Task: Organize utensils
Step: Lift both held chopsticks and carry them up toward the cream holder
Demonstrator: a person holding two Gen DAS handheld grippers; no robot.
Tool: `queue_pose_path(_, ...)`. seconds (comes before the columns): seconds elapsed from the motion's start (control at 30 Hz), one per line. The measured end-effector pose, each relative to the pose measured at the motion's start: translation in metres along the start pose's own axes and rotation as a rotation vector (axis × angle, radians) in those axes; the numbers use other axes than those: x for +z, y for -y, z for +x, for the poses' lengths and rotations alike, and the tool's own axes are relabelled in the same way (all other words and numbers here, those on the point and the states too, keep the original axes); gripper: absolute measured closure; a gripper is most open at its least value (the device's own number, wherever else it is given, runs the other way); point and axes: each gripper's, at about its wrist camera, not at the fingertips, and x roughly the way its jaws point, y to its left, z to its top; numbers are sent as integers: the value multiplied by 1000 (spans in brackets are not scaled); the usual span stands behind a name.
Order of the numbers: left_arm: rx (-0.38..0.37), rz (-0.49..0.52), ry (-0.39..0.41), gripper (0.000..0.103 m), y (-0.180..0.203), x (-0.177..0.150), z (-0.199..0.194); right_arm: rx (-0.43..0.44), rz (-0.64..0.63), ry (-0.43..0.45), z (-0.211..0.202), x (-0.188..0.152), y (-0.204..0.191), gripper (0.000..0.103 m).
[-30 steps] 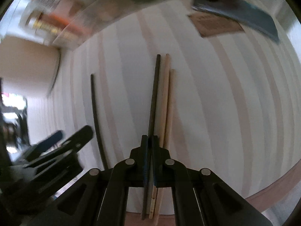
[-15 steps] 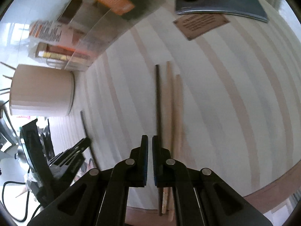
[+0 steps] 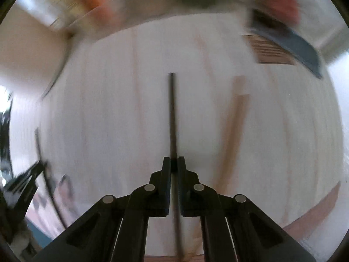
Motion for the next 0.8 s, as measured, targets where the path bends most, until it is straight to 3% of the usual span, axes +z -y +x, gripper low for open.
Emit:
queue_pose_path(0.17, -12, -12, -6, 99, -11, -6, 2, 10, -81, -20, 7, -17, -50, 97)
queue_pose_path(0.33, -26, -14, -3, 99, -14, -5, 3, -26, -99, -34, 6, -19, -63, 97)
queue_pose_path(0.67, -37, -10, 4, 100, -14, -11, 1, -137, -142, -54, 27, 5, -114, 97)
queue_pose_path(0.8, -44, -6, 3, 100, -14, -8, 1, -62, -58, -54, 27, 15, -112, 97)
